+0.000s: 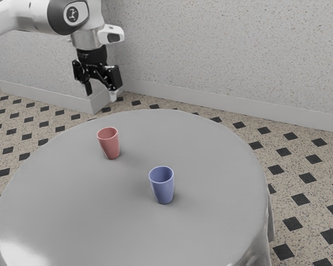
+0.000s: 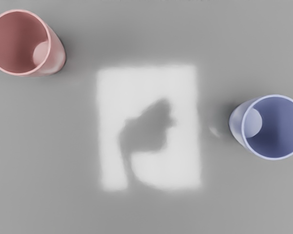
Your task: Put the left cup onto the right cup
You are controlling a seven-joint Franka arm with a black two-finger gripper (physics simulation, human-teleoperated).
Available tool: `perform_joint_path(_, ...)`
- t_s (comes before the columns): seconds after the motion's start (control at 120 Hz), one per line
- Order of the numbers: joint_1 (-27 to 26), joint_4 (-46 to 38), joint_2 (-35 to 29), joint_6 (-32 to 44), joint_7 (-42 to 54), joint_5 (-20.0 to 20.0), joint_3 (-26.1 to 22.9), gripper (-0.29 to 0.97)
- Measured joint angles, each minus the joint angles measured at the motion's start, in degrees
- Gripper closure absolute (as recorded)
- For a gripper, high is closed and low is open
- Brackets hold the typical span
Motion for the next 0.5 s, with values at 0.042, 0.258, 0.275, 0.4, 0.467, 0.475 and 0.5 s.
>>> perform_joint_path(0.042,-0.1,0.0,0.0,0.2,0.4,-0.1,0.0,0.0)
perform_joint_path(0.258,-0.3,0.1,0.0,0.9,1.8,-0.1,0.0,0.0)
perform_joint_path(0.275,-0.3,0.1,0.0,0.9,1.9,-0.1,0.0,0.0)
perform_joint_path(0.4,-0.1,1.1,1.7,1.1,2.6,0.0,0.0,0.0)
perform_joint_path(0.467,0.2,3.0,3.8,1.1,2.8,0.0,0.0,0.0)
perform_joint_path(0.475,0.2,3.2,4.0,1.1,2.9,0.0,0.0,0.0)
perform_joint_path(0.5,0.4,4.2,5.1,1.1,3.0,0.0,0.0,0.0)
